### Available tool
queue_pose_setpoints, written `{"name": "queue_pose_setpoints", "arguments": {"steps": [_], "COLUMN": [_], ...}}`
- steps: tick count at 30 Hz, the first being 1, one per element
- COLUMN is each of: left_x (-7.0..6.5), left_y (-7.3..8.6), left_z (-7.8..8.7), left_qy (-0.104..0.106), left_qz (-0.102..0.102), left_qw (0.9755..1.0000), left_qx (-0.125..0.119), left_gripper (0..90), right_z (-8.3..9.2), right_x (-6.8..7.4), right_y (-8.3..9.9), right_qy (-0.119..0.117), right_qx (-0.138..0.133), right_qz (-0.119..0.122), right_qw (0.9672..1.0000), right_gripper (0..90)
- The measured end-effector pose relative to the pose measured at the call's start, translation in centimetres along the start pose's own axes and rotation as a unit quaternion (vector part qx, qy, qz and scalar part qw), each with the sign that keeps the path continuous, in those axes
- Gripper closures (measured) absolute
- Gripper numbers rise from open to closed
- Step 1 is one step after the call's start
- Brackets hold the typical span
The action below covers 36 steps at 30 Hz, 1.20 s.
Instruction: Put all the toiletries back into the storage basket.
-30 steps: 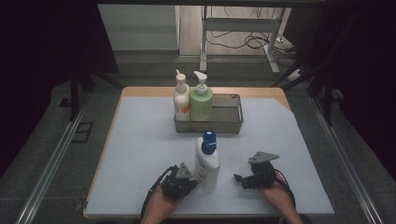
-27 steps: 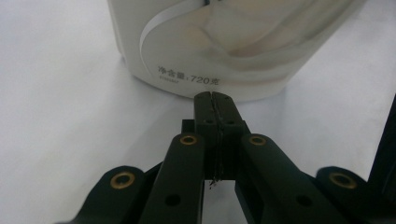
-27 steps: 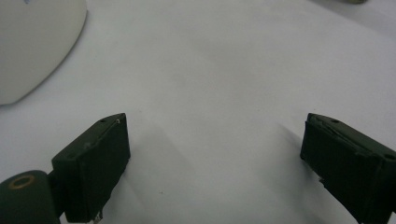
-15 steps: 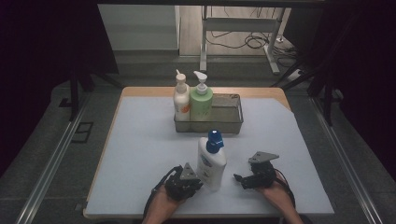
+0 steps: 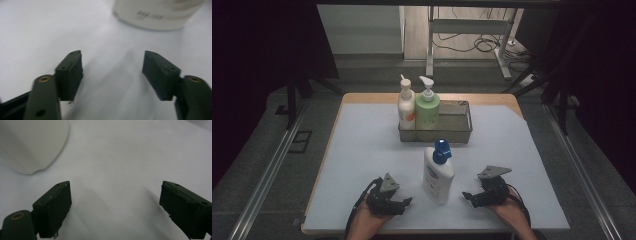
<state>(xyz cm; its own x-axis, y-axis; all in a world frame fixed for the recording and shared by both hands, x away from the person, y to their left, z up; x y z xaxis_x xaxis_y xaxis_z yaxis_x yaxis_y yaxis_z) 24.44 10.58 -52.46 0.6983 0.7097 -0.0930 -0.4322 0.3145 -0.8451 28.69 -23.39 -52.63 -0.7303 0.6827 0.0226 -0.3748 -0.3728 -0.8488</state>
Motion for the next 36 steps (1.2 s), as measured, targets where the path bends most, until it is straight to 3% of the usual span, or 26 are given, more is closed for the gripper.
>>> {"name": "queue_pose_setpoints", "arguments": {"steps": [8,16,20,36], "left_x": [1.4,2.2,2.5,2.5], "left_y": [1.4,2.0,2.3,2.4], "left_z": [1.2,1.6,1.7,1.7], "left_qy": [-0.053,-0.089,-0.085,-0.086], "left_qz": [0.009,0.007,0.019,0.018], "left_qw": [0.9986,0.996,0.9961,0.9961], "left_qx": [0.003,-0.002,-0.009,-0.011], "left_gripper": [14.2,12.3,12.1,12.1], "right_z": [1.0,1.8,2.0,1.8], "right_x": [1.8,3.1,3.7,6.2], "right_y": [-0.9,-1.9,-2.7,-6.8], "right_qy": [-0.019,-0.035,-0.042,-0.058], "right_qx": [-0.014,-0.021,-0.025,-0.045], "right_qz": [0.013,0.02,0.024,0.033], "right_qw": [0.9996,0.999,0.9985,0.9968], "right_gripper": [8.4,3.6,2.1,4.1]}}
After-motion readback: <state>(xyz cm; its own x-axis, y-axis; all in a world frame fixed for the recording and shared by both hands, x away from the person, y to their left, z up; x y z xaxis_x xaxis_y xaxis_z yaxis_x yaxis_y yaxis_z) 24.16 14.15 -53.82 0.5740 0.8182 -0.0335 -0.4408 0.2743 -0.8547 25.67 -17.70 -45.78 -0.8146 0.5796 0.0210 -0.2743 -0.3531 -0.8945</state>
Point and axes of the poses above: each handheld gripper's, and its own axes: z roughly backward along the jaws, y roughly out of its underside, x roughly to its left, the point moved 2 cm from there along -z, roughly forward along the jaws, and after that the axes turned 15 degrees about -x, right-handed, at the moved point
